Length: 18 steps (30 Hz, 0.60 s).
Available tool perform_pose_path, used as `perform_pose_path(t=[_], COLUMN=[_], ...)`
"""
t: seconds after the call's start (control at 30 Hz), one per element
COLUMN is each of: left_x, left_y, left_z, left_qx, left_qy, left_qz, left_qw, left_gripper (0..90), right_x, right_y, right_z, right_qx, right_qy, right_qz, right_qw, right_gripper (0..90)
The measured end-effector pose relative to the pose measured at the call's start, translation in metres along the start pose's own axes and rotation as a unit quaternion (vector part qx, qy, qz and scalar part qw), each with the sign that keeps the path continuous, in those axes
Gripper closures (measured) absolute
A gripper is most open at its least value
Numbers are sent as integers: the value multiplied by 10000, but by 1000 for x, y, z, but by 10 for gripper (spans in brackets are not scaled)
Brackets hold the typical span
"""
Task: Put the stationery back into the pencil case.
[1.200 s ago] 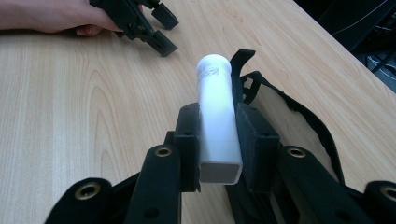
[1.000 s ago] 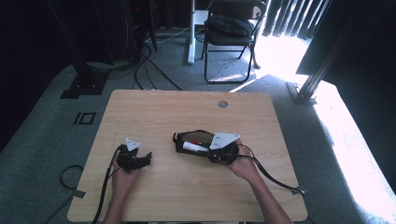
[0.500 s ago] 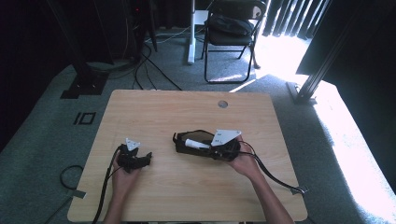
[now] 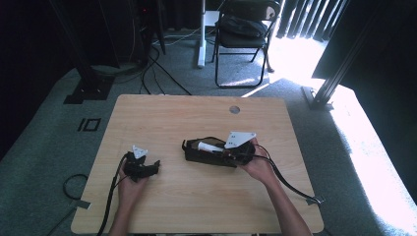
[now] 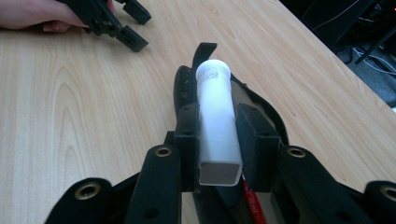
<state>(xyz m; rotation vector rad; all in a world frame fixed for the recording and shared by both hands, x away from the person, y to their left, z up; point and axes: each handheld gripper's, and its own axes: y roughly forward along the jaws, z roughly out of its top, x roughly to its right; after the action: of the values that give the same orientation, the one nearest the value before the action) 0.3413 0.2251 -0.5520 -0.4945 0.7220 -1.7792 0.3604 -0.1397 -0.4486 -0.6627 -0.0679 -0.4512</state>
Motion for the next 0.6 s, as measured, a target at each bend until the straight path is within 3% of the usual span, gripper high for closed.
perform_pose_path(t=[0.33, 0.6], left_x=[0, 0], left_y=[0, 0], left_z=[0, 0], left_qx=[15, 13], left_qy=[-16, -2], left_qz=[1, 10], left_qw=[10000, 10000], left_gripper=[256, 256], right_x=[11, 19], right_y=[2, 4], right_z=[-1, -13], right_qx=[-80, -188], right_qy=[75, 216], right_qz=[-39, -48], right_qw=[9999, 9996], right_gripper=[709, 709])
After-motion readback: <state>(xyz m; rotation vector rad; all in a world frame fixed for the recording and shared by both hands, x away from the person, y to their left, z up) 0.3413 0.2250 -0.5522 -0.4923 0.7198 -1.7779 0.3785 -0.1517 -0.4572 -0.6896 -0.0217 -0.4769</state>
